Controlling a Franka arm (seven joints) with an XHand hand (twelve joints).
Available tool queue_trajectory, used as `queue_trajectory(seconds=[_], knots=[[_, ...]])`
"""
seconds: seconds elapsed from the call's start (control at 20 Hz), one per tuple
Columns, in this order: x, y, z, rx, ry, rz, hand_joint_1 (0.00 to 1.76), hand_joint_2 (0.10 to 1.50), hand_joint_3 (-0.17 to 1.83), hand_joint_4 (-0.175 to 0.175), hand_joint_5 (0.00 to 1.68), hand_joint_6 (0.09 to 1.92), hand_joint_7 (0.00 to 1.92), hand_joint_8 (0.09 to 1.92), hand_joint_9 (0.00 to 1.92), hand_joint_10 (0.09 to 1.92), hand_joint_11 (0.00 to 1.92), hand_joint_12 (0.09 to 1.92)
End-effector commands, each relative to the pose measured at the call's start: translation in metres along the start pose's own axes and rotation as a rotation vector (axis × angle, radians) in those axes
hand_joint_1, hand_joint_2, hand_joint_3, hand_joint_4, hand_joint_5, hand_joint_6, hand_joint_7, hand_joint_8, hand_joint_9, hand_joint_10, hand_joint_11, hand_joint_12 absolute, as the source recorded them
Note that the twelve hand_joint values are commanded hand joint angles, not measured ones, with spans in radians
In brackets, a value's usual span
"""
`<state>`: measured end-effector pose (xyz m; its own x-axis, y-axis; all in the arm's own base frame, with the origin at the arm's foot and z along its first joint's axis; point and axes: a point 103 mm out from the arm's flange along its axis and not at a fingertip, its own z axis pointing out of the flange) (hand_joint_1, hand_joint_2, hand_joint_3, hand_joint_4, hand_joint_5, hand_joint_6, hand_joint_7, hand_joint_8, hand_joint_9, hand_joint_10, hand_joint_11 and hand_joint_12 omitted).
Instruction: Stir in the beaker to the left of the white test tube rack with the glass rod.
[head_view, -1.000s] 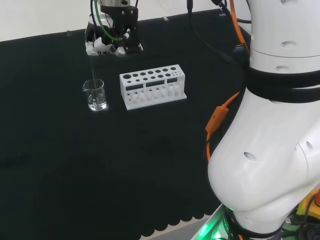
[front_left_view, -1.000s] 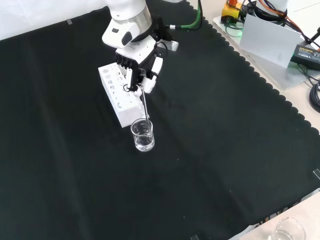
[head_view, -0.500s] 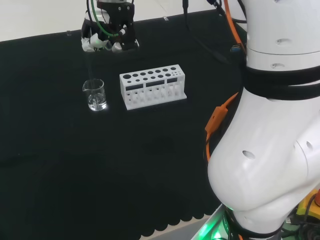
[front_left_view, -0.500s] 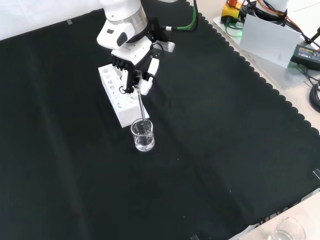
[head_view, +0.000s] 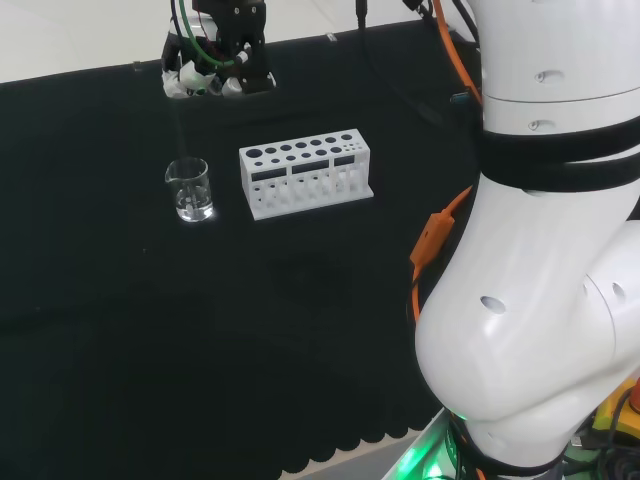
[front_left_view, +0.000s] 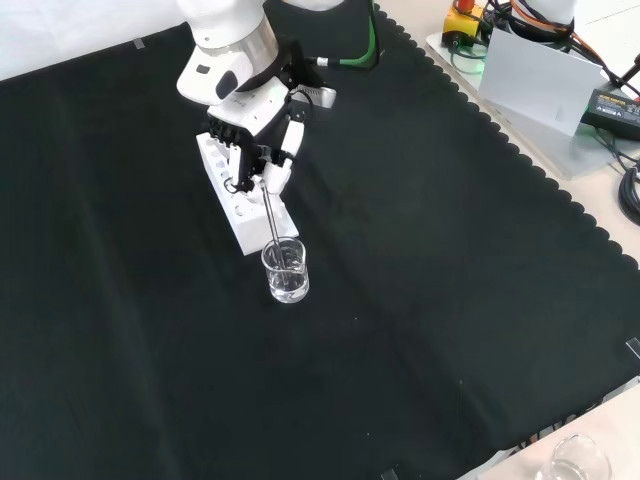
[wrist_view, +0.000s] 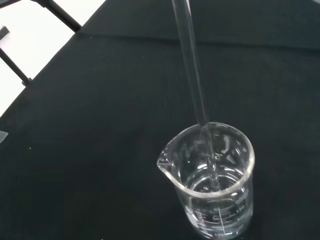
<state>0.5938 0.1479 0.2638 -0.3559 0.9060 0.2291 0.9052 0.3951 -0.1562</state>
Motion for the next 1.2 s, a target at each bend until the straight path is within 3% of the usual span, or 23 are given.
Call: queue_trajectory(seconds=[0.05,0.4,0.75,1.2], knots=[[-0.018,-0.016,-0.001,0.003,-0.004,0.004,1.18,1.14,-0.17,-0.175,1.10,0.86,1.61,0.77,1.76,0.68,1.66,0.92],[0.005,-0.030,0.003,0.000,-0.009,-0.004,1.18,1.14,-0.17,-0.175,1.10,0.86,1.61,0.77,1.76,0.68,1.67,0.92],[0.024,-0.013,0.011,-0.003,0.018,-0.030,1.18,1.14,-0.17,-0.175,1.10,0.86,1.60,0.77,1.76,0.68,1.67,0.92],[0.008,0.014,0.008,0.001,0.052,-0.018,1.18,1.14,-0.17,-0.175,1.10,0.86,1.60,0.77,1.76,0.68,1.67,0.92]])
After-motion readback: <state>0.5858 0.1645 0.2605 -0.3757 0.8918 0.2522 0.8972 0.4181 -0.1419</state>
